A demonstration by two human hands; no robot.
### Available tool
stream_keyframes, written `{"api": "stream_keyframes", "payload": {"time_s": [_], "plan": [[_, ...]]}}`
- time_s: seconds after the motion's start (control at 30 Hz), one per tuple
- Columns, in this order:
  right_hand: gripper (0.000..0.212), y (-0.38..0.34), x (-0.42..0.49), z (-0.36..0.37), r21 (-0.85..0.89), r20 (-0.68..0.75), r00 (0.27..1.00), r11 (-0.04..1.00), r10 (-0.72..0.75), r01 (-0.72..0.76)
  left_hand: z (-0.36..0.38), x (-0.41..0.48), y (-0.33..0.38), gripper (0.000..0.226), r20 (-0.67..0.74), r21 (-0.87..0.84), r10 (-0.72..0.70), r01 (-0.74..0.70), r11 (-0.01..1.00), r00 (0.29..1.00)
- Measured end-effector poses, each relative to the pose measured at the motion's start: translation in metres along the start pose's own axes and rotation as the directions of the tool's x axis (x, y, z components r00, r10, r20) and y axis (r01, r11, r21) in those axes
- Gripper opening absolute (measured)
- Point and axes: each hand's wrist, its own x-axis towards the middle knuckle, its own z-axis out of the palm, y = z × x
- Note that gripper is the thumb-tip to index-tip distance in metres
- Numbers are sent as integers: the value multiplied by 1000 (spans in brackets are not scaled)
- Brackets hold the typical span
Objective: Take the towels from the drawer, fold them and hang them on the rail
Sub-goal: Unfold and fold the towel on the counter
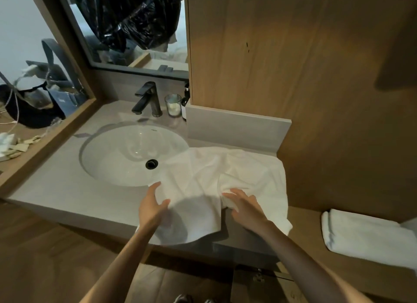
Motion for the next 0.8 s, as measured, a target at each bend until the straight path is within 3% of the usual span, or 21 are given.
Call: {"api": "stream_keyframes", "payload": {"time_s": [0.17, 0.27, 0.33, 0.4, 0.5, 0.6, 0.7, 0.8], "plan": [[45, -6, -2, -2, 47, 16, 997, 996, -72, 71, -23, 14, 68, 40, -195, -98, 278, -301, 949, 940], [47, -28, -6, -6, 88, 68, 991, 990, -112, 106, -20, 30, 100, 41, -108, 11, 565, -567, 823, 818], [47, -40, -9, -8, 217, 145, 987, 975, -69, 37, -5, 34, 108, 41, 6, -32, 674, -673, 739, 739], [42, -45, -15, -12, 360, 177, 984, 931, 4, -68, 14, 28, 109, 36, 130, -118, 709, -699, 705, 693], [31, -33, -30, -19, 543, 90, 989, 826, 121, -150, 47, 19, 94, 36, 331, -147, 683, -679, 719, 651], [27, -6, -49, -28, 528, -78, 967, 833, 243, -167, 76, 17, 71, 48, 512, -33, 641, -733, 679, 571], [27, 28, -71, -31, 516, -322, 865, 838, 384, -180, 91, 13, 61, 55, 596, 57, 563, -729, 682, 573], [26, 53, -85, -26, 517, -346, 695, 746, 631, -420, 93, 11, 57, 54, 550, -1, 615, -736, 677, 565]]}}
